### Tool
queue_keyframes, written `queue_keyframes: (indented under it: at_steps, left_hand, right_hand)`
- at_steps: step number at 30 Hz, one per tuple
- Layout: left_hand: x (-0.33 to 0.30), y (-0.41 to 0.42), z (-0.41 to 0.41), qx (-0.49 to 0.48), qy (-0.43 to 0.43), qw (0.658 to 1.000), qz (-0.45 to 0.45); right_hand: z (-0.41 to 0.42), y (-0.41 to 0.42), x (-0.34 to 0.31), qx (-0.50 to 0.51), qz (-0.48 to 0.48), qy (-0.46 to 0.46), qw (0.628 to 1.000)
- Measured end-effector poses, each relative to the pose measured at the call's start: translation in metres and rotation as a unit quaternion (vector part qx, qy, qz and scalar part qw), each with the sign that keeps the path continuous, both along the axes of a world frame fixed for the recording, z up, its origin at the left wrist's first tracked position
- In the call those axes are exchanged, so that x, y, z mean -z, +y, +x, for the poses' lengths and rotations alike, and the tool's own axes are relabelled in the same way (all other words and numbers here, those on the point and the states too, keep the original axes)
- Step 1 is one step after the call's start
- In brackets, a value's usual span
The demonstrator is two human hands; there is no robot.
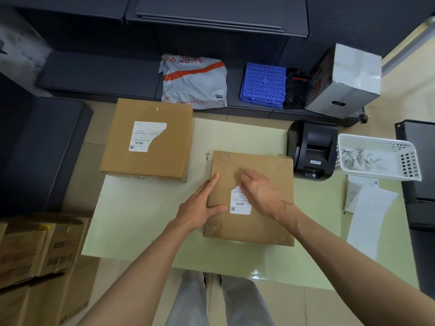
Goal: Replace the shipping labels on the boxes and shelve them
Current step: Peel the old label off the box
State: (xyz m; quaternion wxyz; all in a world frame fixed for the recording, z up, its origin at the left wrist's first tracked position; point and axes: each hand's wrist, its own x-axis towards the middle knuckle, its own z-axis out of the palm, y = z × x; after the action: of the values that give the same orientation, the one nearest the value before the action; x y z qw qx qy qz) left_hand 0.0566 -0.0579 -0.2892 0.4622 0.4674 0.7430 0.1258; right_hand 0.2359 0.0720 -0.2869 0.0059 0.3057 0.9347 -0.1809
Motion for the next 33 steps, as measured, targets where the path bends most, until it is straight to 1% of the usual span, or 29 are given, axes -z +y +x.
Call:
queue_keyframes:
  at_steps: [3, 8, 11, 16, 21, 29, 33]
  left_hand:
    - [0.000, 0.000, 0.001, 0.000, 0.001, 1.000, -0.003]
    - [0.000, -0.001, 0.002, -0.001, -0.005, 1.000, -0.003]
    - [0.000, -0.001, 0.002, 0.003, 0.006, 1.000, -0.002]
    - [0.001, -0.001, 0.002, 0.009, 0.025, 1.000, -0.002]
    - [0.002, 0.000, 0.003, 0.008, 0.028, 1.000, -0.006]
    - [0.001, 0.000, 0.004, 0.007, 0.051, 0.999, -0.003]
    - [0.003, -0.001, 0.004, 0.003, 0.051, 0.999, -0.002]
  right_hand:
    - [0.000, -0.001, -0.003, 0.037, -0.036, 0.006, 0.999]
    - [-0.006, -0.002, -0.001, 0.018, -0.046, 0.002, 0.999]
    - [-0.006, -0.004, 0.001, 0.046, -0.055, 0.013, 0.997]
    - [0.010, -0.012, 0.001, 0.060, -0.046, 0.043, 0.996]
    - [0.021, -0.023, -0.001, 0.084, -0.023, 0.046, 0.995]
    - [0.025, -0.028, 0.000, 0.108, -0.062, 0.074, 0.989]
    - [0.033, -0.038, -0.002, 0.110, -0.072, 0.073, 0.989]
